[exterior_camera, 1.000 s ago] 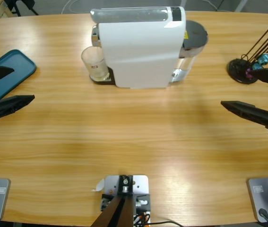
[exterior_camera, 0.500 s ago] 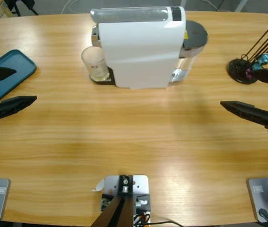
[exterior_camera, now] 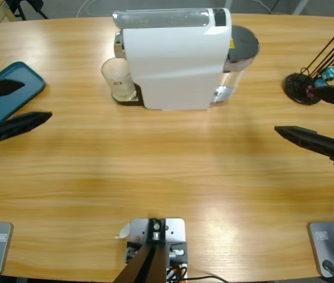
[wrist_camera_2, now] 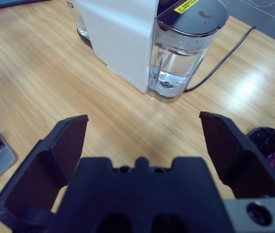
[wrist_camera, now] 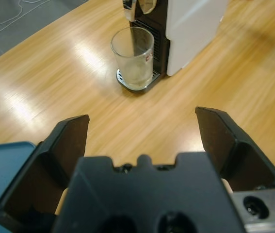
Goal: Pour coffee
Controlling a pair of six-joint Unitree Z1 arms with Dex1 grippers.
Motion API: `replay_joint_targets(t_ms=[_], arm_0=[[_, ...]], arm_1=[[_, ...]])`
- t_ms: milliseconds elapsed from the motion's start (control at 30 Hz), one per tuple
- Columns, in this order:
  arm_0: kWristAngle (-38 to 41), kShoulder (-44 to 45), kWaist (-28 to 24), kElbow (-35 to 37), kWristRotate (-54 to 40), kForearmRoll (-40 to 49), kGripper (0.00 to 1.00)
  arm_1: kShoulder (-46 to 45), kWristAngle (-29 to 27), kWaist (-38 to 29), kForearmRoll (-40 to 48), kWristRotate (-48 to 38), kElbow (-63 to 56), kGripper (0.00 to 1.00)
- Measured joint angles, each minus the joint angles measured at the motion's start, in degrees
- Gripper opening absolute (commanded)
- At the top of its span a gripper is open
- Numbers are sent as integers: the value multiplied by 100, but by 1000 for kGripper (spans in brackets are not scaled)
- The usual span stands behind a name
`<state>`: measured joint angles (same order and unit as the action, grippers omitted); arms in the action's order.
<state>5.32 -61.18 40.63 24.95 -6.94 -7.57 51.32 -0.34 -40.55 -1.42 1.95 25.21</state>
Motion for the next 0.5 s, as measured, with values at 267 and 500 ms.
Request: replay_joint_targets(t_ms=[267, 500], arm_0=[[85, -1817, 0, 114, 57, -1692, 959], [123, -2865, 0, 310, 75, -2322, 959]], arm_1=[[14, 0, 0, 4, 0, 0, 1000], [16, 1, 0, 4, 0, 0, 1000]])
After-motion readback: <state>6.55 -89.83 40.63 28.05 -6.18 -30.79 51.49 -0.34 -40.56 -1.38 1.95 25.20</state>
